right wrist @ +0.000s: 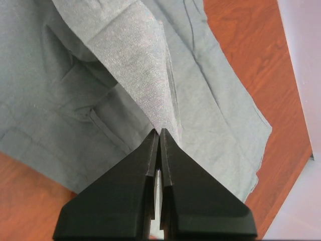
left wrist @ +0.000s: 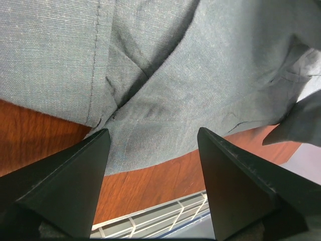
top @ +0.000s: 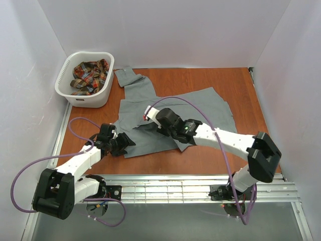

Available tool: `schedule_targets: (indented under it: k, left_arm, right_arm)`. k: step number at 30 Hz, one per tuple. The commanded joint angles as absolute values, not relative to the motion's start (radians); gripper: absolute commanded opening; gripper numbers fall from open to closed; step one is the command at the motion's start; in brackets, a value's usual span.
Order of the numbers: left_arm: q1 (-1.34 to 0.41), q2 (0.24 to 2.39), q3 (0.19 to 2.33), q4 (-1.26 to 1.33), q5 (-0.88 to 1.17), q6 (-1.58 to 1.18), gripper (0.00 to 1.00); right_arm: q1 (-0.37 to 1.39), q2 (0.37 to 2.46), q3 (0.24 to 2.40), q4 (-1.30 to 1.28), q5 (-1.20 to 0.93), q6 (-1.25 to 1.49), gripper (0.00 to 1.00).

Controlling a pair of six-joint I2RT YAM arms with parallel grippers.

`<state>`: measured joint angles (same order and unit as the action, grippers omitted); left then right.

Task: Fold and stack the long sleeve shirts
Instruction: Fold the shirt

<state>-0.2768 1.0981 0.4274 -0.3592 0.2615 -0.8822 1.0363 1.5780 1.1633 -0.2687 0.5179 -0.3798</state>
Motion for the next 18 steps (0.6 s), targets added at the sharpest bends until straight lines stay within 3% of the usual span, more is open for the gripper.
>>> schedule_targets:
  k: [1,10,18]
  left_arm:
    - [-0.278,1.1,0.43,-0.4,0.219,-0.884,0.67]
    - [-0.276,1.037,0.439,-0.462,0.166,-0.891,0.66]
    - [-0.276,1.038,0.449,-0.479,0.147,-0.891,0.65]
  right_arm:
    - [1.046,1.52,1.098,-0.327,0.48,-0.4,0.01]
    - [1.137,1.442,0.922,-0.46,0.414,-0.258,0.04]
    - [1.155,1.287,0.923,-0.509,0.416,-0.176,0.03]
